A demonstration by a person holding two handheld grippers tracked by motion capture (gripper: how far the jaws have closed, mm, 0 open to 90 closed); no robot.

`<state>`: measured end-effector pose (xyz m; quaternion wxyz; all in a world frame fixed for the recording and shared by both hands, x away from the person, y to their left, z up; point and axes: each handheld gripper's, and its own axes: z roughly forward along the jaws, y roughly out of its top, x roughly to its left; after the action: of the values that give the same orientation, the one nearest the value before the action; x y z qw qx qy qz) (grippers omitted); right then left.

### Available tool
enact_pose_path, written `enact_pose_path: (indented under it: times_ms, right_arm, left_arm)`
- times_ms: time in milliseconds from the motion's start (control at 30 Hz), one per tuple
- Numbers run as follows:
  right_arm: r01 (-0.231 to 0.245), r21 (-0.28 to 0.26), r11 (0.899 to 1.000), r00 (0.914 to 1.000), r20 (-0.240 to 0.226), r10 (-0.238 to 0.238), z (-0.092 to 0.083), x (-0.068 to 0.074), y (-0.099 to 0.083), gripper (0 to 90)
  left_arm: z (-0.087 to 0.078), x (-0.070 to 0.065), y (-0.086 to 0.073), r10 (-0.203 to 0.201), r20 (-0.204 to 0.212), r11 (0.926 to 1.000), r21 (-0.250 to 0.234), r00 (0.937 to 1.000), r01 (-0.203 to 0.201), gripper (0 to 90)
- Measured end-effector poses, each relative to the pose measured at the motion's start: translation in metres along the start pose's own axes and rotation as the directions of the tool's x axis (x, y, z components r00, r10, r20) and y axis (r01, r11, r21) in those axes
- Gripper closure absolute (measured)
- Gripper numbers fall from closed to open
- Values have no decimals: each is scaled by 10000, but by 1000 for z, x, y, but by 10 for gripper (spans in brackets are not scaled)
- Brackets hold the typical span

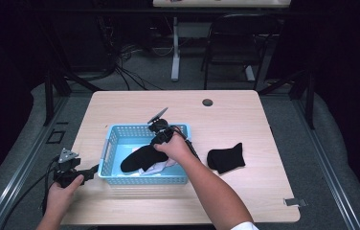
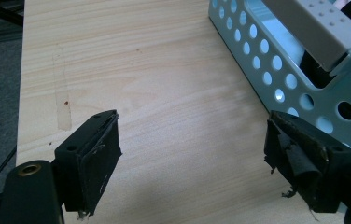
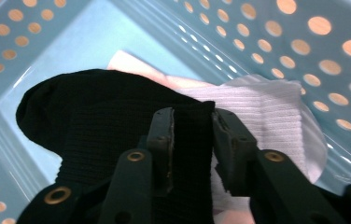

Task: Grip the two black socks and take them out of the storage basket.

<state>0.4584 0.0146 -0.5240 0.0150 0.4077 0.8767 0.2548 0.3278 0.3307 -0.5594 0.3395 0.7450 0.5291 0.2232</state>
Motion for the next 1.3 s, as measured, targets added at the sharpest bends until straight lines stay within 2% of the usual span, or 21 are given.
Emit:
enact_pose_path:
  times_ms: [167,300,400,633,733,800,1067,1100,1167,1233,1267,1300]
  right_arm:
    - [257,-25,9997,9996,86,-257,-3,3,-1,812]
    - [447,-141,9989,9990,3,-447,-9,6,-1,846]
    - [635,-163,9979,9980,-46,-636,-13,8,-1,851]
    - [792,-755,9940,9962,-295,-816,-25,18,-1,861]
    - [1022,-818,9914,9939,-320,-1051,-29,20,0,862]
    - [1338,-884,9871,9900,-319,-1371,-36,26,-1,862]
    - [1846,-1361,9733,9802,-465,-1924,-54,41,-2,863]
    - [2032,-1414,9689,9763,-467,-2115,-60,45,-2,863]
    - [2108,-1516,9657,9747,-428,-2195,-62,46,-2,864]
    - [2272,-1744,9581,9712,-318,-2361,-70,51,-1,864]
    - [2272,-1744,9581,9712,-318,-2361,-70,51,-1,864]
    - [2428,-1818,9529,9678,-224,-2508,-77,54,0,864]
  left_arm:
    - [0,0,0,38,-7,10000,10,10000,-38,183]
    - [0,0,0,24,-2,10000,16,10000,-24,183]
    - [0,0,0,44,-11,10000,10,10000,-44,182]
    - [0,-1,0,30,-11,10000,6,10000,-30,182]
    - [0,0,0,47,-14,10000,29,10000,-47,183]
    - [0,0,0,43,-11,10000,29,10000,-43,183]
    - [0,0,0,51,-7,10000,34,10000,-51,183]
    - [1,0,0,51,-12,10000,33,10000,-51,183]
    - [1,0,0,41,-14,10000,36,10000,-41,183]
    - [1,0,0,41,-11,10000,41,10000,-41,183]
    - [1,0,0,40,-11,10000,43,10000,-40,183]
    - [1,0,0,55,-13,10000,46,10000,-55,183]
